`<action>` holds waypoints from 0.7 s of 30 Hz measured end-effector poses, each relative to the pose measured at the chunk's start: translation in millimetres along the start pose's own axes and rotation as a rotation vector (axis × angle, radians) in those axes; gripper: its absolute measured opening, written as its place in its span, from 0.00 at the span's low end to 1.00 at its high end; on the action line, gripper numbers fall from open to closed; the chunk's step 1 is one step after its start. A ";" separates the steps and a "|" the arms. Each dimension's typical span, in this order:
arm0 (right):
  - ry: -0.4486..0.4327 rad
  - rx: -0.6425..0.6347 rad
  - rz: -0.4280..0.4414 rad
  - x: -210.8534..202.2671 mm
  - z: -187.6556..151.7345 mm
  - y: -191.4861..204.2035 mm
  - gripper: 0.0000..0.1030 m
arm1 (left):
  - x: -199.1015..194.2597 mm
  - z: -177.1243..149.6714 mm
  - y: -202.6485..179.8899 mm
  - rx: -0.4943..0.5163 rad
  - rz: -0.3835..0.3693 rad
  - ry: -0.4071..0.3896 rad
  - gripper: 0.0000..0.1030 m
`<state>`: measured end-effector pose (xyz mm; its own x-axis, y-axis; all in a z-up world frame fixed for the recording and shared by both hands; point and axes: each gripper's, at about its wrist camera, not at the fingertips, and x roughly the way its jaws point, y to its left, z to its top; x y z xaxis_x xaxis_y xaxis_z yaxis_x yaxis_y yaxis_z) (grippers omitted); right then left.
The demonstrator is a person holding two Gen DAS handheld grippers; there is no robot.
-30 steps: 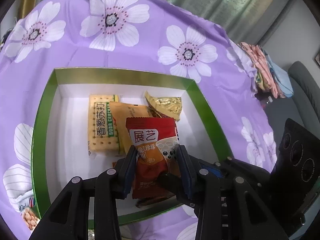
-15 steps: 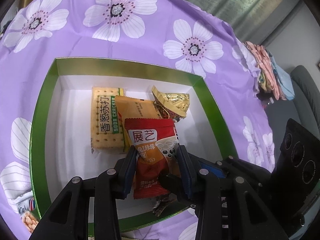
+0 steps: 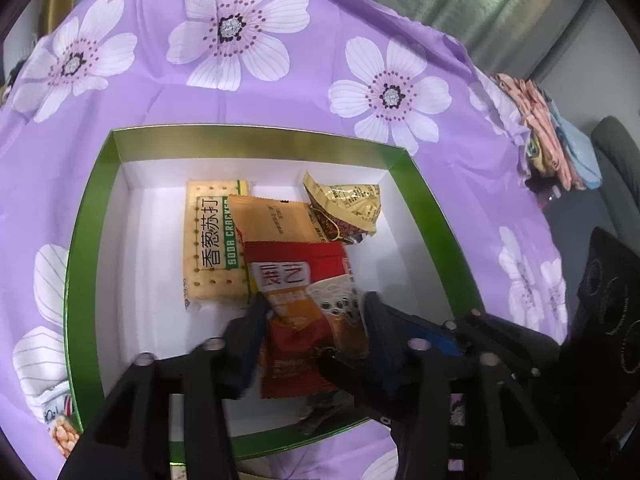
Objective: Organize snacks
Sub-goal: 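Open the left tool to release the red bag into the box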
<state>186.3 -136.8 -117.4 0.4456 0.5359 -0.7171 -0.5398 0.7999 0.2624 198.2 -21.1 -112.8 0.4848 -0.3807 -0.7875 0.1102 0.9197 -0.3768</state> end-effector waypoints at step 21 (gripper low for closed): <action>-0.040 0.006 -0.047 -23.4 -5.2 0.4 0.60 | -20.9 -9.3 -23.8 0.083 0.105 -0.071 0.90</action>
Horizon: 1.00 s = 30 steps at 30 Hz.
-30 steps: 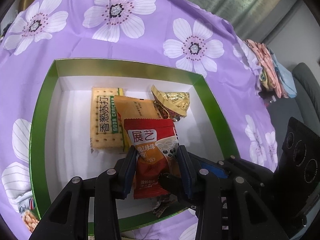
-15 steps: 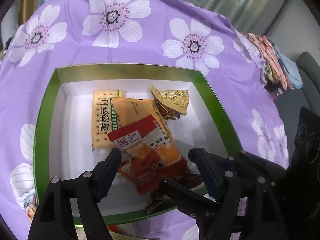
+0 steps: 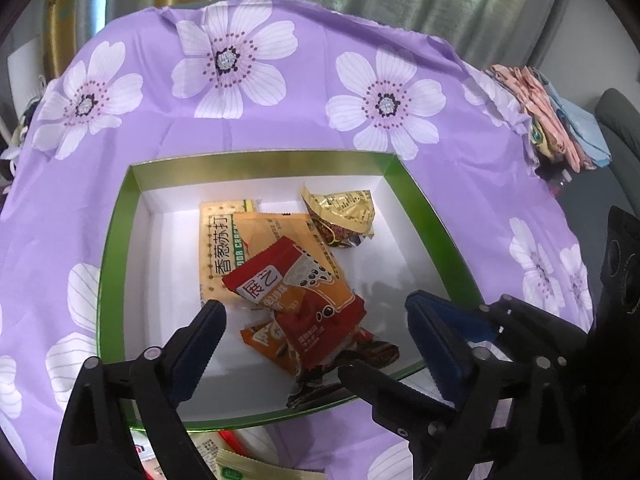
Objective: Organize snacks
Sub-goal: 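Open the left tool to release the red bag into the box, then withdraw the left tool and move it to the clear green-print bag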
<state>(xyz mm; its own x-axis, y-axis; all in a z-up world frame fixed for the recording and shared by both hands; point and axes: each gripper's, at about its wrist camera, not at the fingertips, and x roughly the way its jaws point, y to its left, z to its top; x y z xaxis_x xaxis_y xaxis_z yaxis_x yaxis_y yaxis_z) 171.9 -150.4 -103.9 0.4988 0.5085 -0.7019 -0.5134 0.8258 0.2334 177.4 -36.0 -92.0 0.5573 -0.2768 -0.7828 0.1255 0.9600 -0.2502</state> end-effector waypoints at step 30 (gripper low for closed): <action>-0.072 -0.013 -0.112 -48.4 -14.4 8.3 0.88 | -48.9 -15.1 -15.5 0.045 0.059 -0.116 0.99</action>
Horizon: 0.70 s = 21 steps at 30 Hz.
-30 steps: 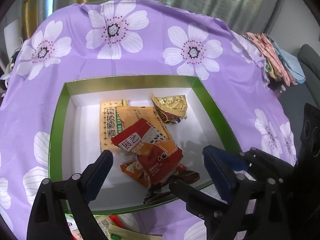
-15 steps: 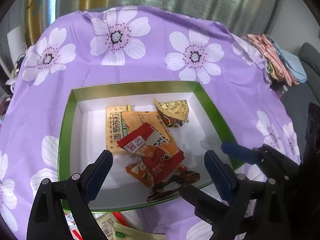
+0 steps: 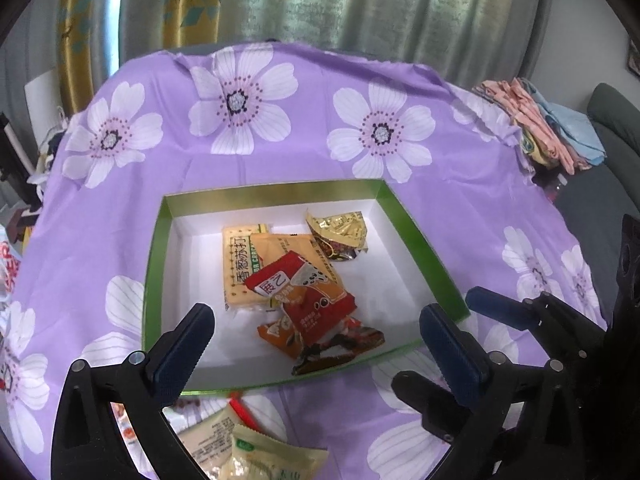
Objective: Organize snacks
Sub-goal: 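Withdraw the left tool and move it to the clear green-print bag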
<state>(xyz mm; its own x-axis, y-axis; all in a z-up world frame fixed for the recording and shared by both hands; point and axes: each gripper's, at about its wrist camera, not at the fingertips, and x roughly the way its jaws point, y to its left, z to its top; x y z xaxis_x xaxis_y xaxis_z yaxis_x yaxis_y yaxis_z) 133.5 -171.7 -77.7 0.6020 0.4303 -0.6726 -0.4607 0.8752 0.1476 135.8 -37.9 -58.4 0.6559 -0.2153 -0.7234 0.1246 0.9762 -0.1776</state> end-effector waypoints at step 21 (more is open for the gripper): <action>-0.036 0.000 0.068 -74.3 -62.6 28.4 0.88 | -92.9 -72.6 1.5 -0.043 0.011 -0.082 0.99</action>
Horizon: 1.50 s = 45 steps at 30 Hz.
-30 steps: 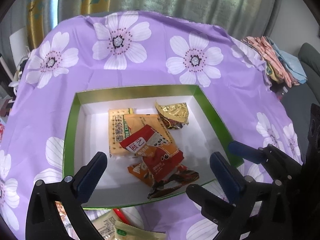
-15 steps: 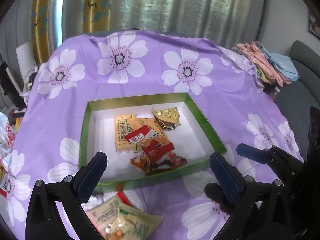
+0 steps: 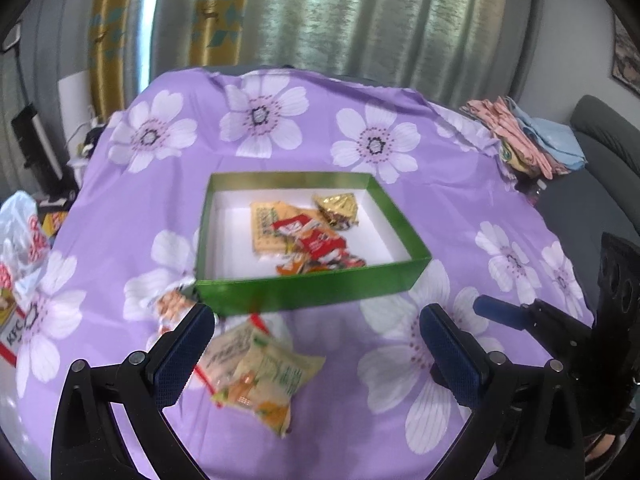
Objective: Organize snacks
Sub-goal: 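Withdraw the left tool and move it to the clear green-print bag, then close the left tool on the clear green-print bag and lift it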
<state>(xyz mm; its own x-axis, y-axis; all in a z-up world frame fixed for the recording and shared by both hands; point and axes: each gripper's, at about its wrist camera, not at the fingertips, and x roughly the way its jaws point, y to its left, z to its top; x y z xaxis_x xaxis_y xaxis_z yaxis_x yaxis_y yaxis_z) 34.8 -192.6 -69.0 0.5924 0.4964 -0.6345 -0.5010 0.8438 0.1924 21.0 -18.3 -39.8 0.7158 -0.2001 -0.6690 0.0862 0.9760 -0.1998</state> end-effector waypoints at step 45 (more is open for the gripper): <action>0.224 -0.047 0.245 117.8 -55.3 72.8 0.74 | 65.2 -65.7 70.1 -0.075 -0.221 0.174 0.69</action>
<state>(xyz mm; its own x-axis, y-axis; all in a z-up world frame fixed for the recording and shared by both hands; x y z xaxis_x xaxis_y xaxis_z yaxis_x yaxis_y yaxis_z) 33.3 -83.9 -171.1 0.2998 0.6219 -0.7234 -0.6432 0.6918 0.3282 28.2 31.4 -144.5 0.5552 -0.4255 -0.7146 0.1707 0.8992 -0.4028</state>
